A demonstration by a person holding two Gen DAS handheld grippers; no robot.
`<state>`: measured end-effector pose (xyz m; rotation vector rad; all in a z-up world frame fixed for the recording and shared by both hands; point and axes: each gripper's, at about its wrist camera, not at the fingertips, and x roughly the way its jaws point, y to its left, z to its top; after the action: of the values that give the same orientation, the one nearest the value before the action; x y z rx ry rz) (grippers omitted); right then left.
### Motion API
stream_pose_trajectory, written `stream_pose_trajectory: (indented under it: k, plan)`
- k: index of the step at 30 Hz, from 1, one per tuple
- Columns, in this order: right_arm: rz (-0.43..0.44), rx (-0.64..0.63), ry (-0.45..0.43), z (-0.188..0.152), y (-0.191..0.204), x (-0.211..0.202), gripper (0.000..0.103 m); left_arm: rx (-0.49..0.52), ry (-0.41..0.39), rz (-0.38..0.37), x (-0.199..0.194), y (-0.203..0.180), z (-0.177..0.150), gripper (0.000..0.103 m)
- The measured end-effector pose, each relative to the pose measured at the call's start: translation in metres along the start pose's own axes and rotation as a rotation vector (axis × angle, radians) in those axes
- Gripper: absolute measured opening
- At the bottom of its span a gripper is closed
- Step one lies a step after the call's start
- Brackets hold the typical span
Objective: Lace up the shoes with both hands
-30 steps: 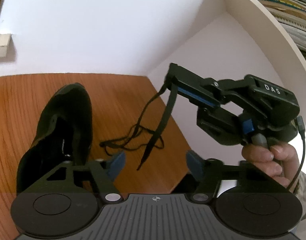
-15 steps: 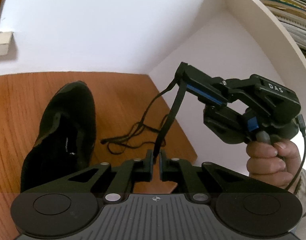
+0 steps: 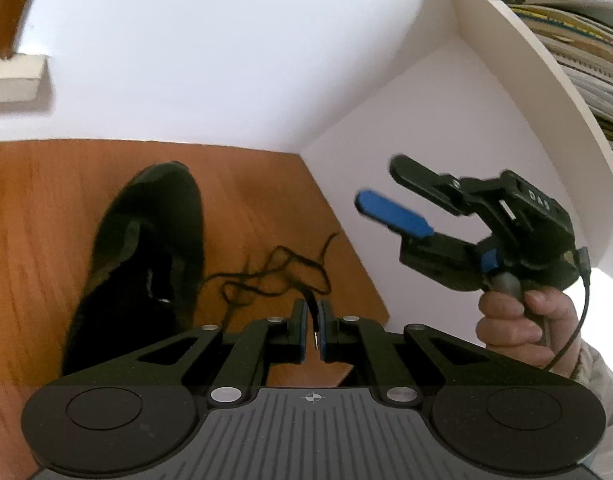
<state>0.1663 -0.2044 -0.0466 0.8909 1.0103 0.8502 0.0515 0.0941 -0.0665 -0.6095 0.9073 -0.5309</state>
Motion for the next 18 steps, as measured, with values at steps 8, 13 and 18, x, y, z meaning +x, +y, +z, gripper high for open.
stream_pose_trajectory:
  k: [8, 13, 18]
  plan:
    - [0.007, 0.048, 0.090, -0.014, -0.018, -0.001, 0.038, 0.018, 0.008, 0.008, -0.007, 0.001, 0.002, 0.006]
    - [0.047, 0.269, 0.179, -0.025, -0.047, 0.012, 0.040, 0.070, 0.025, 0.019, -0.009, -0.006, 0.002, 0.006]
    - [0.092, 0.368, 0.259, -0.039, -0.060, 0.025, 0.045, 0.107, 0.068, 0.021, -0.011, -0.011, -0.002, 0.006]
